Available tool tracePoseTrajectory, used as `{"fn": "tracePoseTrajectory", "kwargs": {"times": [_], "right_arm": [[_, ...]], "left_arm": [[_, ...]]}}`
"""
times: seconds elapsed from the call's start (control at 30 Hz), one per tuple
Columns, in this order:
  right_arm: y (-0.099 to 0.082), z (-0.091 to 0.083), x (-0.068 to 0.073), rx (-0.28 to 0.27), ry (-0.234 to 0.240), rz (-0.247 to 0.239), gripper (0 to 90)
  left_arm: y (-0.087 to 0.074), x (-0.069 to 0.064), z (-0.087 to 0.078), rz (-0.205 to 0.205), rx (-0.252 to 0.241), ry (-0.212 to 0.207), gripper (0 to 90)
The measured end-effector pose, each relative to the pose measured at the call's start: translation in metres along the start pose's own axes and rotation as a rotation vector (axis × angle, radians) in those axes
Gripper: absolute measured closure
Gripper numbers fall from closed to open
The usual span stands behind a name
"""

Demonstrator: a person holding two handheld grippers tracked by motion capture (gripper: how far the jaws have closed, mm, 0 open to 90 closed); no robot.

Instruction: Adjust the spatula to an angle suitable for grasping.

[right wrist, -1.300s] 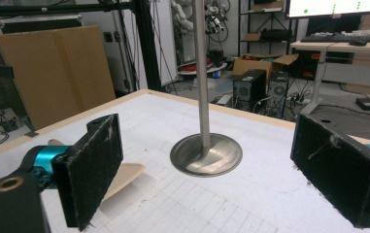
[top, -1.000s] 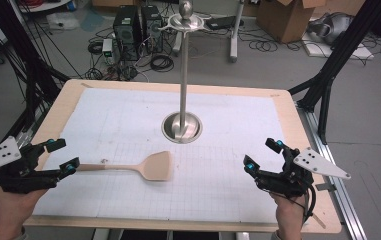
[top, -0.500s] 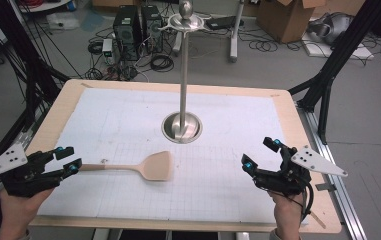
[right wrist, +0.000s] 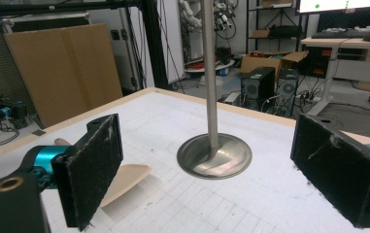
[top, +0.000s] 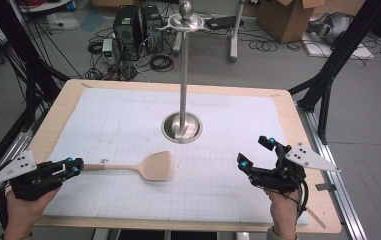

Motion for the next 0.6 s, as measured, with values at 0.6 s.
{"fn": "tracePoseTrajectory", "kwargs": {"times": [0.6], "right_arm": [[-0.002,0.007,0.003,0.016,0.021,-0.009,10.7]], "left_arm": [[-0.039,0.01,0.019,0.0,0.141,0.032,89.8]]}}
Point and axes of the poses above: each handheld gripper's, and its own axes: z roughly forward along the jaws, y roughly out of its top, x roughly to its left, the point moved 3 cm from there along z, roughly forward along the jaws, and after that the axes turned 6 degrees about -x, right-handed, at the moved point
